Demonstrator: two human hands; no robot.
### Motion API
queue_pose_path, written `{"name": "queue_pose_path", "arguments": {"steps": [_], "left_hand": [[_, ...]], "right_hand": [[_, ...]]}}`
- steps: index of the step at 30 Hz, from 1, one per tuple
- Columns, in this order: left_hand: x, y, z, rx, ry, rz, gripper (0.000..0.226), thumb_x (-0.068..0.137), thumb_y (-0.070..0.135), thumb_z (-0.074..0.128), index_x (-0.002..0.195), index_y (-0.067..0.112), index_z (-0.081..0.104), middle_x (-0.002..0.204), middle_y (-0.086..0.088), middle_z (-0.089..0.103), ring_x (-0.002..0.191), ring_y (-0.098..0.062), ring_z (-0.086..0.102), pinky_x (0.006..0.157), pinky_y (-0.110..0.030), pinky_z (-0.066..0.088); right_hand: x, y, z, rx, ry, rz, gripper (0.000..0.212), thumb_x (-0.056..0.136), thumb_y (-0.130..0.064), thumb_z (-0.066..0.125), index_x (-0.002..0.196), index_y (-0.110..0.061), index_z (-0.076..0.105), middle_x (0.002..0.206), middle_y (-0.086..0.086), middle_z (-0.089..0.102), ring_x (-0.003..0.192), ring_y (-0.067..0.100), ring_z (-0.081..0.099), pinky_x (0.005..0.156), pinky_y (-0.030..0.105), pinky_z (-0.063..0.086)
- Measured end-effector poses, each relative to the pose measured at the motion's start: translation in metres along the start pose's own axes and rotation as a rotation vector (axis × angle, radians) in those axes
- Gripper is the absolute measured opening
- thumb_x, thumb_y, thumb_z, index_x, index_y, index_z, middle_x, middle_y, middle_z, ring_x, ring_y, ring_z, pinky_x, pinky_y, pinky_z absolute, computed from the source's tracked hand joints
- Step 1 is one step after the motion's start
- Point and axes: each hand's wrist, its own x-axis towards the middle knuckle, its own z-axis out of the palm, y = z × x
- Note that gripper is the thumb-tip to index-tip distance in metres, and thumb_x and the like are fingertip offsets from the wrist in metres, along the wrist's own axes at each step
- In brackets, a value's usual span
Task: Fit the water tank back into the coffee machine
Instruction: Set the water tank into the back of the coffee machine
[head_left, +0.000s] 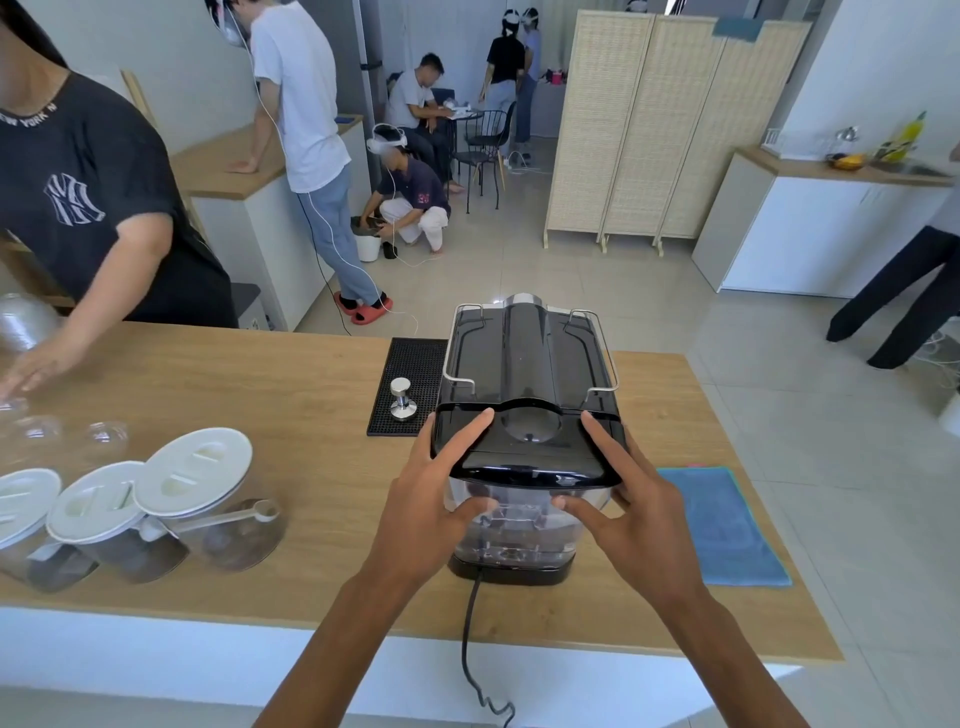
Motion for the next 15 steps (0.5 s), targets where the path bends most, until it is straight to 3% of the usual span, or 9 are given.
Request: {"name": "queue_pose_path", "arguments": {"steps": [1, 2, 3, 4, 6, 9, 11, 14, 15], "left_hand": [[0.0, 0.002, 0.0, -0.004, 0.008, 0.002, 0.091, 0.081, 0.029, 0.082, 0.148, 0.06, 0.028, 0.167, -0.002, 0.019, 0.102, 0.003, 0.053, 0.082, -0.002, 0.039], [0.001, 0.003, 0.0, -0.003, 0.015, 0.007, 0.09, 0.081, 0.03, 0.082, 0.148, 0.059, 0.029, 0.167, -0.002, 0.019, 0.112, 0.013, 0.047, 0.096, 0.002, 0.031], [0.001, 0.003, -0.001, -0.004, 0.021, 0.006, 0.09, 0.081, 0.031, 0.082, 0.147, 0.061, 0.029, 0.167, -0.001, 0.02, 0.12, 0.024, 0.036, 0.101, -0.006, 0.025], [0.002, 0.003, -0.002, -0.007, 0.028, 0.001, 0.09, 0.081, 0.032, 0.081, 0.146, 0.063, 0.028, 0.167, 0.0, 0.02, 0.13, 0.023, 0.027, 0.11, -0.021, 0.035], [0.004, 0.006, -0.005, -0.016, 0.038, -0.005, 0.089, 0.081, 0.035, 0.081, 0.145, 0.066, 0.026, 0.166, 0.002, 0.024, 0.149, 0.0, 0.016, 0.115, -0.043, 0.034], [0.013, 0.012, -0.014, -0.006, 0.024, 0.016, 0.09, 0.082, 0.036, 0.08, 0.145, 0.066, 0.024, 0.164, 0.005, 0.03, 0.154, -0.012, 0.003, 0.117, -0.041, 0.024], [0.017, 0.011, -0.017, -0.002, 0.012, 0.012, 0.091, 0.082, 0.033, 0.08, 0.147, 0.063, 0.025, 0.163, 0.006, 0.031, 0.154, -0.013, 0.002, 0.118, -0.044, 0.025], [0.016, 0.002, -0.011, -0.024, -0.019, -0.005, 0.089, 0.083, 0.03, 0.079, 0.15, 0.057, 0.027, 0.162, 0.012, 0.032, 0.154, -0.013, 0.002, 0.12, -0.051, 0.025], [0.014, 0.0, -0.008, -0.027, -0.025, -0.009, 0.088, 0.084, 0.031, 0.078, 0.15, 0.057, 0.026, 0.163, 0.011, 0.029, 0.154, -0.013, 0.006, 0.121, -0.046, 0.025]], "right_hand": [[0.0, 0.0, 0.001, 0.004, 0.005, 0.007, 0.088, 0.074, -0.066, 0.07, 0.151, -0.057, 0.03, 0.15, -0.001, 0.051, 0.065, 0.038, 0.059, 0.079, 0.029, 0.06], [0.0, 0.0, 0.001, 0.008, 0.01, 0.012, 0.088, 0.073, -0.066, 0.071, 0.151, -0.057, 0.03, 0.151, -0.001, 0.05, 0.069, 0.038, 0.061, 0.078, 0.029, 0.06], [0.0, 0.0, 0.001, 0.015, 0.014, 0.015, 0.088, 0.072, -0.066, 0.071, 0.151, -0.057, 0.031, 0.152, -0.002, 0.05, 0.072, 0.037, 0.062, 0.078, 0.029, 0.06], [0.0, -0.002, 0.001, 0.027, 0.018, 0.014, 0.088, 0.072, -0.066, 0.071, 0.151, -0.057, 0.032, 0.153, -0.002, 0.049, 0.075, 0.037, 0.063, 0.079, 0.029, 0.06], [0.001, -0.008, -0.003, 0.06, 0.041, -0.005, 0.087, 0.072, -0.065, 0.071, 0.151, -0.052, 0.036, 0.153, -0.005, 0.05, 0.08, 0.03, 0.065, 0.078, 0.028, 0.06], [0.01, -0.017, -0.013, 0.081, 0.089, -0.045, 0.084, 0.074, -0.059, 0.072, 0.151, -0.042, 0.044, 0.144, -0.011, 0.056, 0.069, 0.01, 0.054, 0.066, 0.012, 0.047], [0.015, -0.019, -0.015, 0.064, 0.08, -0.044, 0.082, 0.074, -0.059, 0.071, 0.15, -0.041, 0.046, 0.136, -0.01, 0.059, 0.062, 0.013, 0.046, 0.062, 0.01, 0.041], [0.012, -0.013, -0.004, 0.027, 0.037, 0.004, 0.083, 0.074, -0.066, 0.068, 0.151, -0.05, 0.04, 0.155, -0.005, 0.046, 0.075, 0.027, 0.064, 0.072, 0.019, 0.055], [0.009, -0.008, 0.001, 0.016, 0.027, 0.024, 0.084, 0.075, -0.068, 0.067, 0.151, -0.052, 0.037, 0.159, -0.006, 0.042, 0.083, 0.029, 0.067, 0.078, 0.024, 0.059]]}}
